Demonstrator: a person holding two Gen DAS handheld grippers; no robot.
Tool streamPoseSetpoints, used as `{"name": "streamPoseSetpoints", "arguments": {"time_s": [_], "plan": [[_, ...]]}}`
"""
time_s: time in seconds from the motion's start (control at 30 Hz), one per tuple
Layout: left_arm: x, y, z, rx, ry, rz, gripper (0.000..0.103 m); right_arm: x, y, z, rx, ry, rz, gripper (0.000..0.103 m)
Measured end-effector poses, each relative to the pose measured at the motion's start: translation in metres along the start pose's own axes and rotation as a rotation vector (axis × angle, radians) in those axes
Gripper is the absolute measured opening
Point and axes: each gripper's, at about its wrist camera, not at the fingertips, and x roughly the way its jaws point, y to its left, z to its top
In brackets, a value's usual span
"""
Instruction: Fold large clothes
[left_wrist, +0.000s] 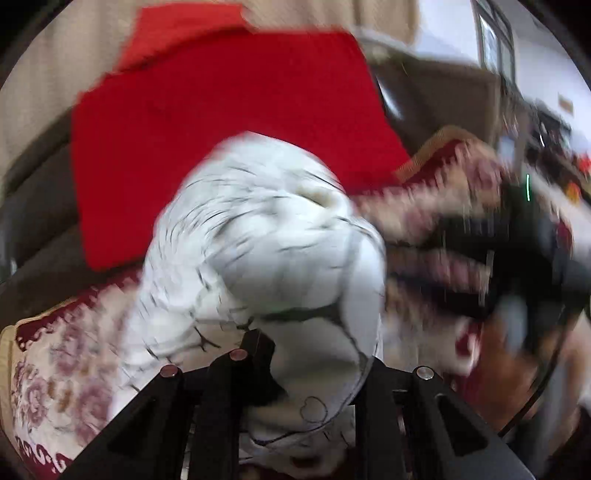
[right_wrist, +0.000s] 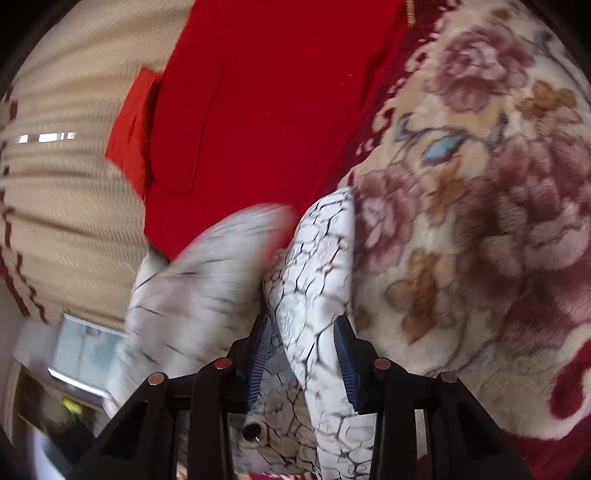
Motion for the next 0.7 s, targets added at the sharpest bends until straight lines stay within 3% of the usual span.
{"name": "streamPoseSetpoints", "arguments": {"time_s": [0.1, 0.13, 0.17, 0.23, 0.37, 0.5, 0.57, 0.63, 0.7], "plan": [[0.02, 0.012, -0.016, 0.009, 0.039, 0.014, 0.023, 0.002, 0.001, 0.003, 0.019, 0.012, 0.014, 0.041], [0.019, 0.018, -0.017, 0.004, 0.038, -0.004, 0.032, 0.002, 0.0, 0.003, 0.022, 0.021, 0.018, 0.041], [0.016, 0.022, -0.015, 0.005, 0.039, -0.032, 0.048, 0.004, 0.001, 0.002, 0.024, 0.029, 0.016, 0.047], [0.005, 0.022, -0.012, 0.035, 0.056, -0.125, 0.065, 0.005, 0.002, 0.002, 0.028, 0.024, 0.009, 0.059], [-0.028, 0.019, -0.018, 0.084, 0.002, -0.245, 0.067, 0.002, 0.007, -0.001, 0.005, 0.014, 0.032, 0.067], [-0.06, 0.059, -0.021, -0.005, -0.073, -0.359, 0.069, 0.006, 0.029, -0.004, -0.088, -0.002, 0.006, 0.072], [-0.066, 0.084, -0.018, -0.064, -0.111, -0.34, 0.078, 0.01, 0.039, -0.003, -0.133, -0.003, -0.004, 0.072], [-0.065, 0.113, -0.016, -0.122, -0.139, -0.232, 0.078, 0.018, 0.051, 0.002, -0.174, 0.004, 0.0, 0.072], [-0.045, 0.139, -0.013, -0.187, -0.111, -0.135, 0.078, 0.026, 0.059, 0.007, -0.203, 0.0, -0.024, 0.072]]}}
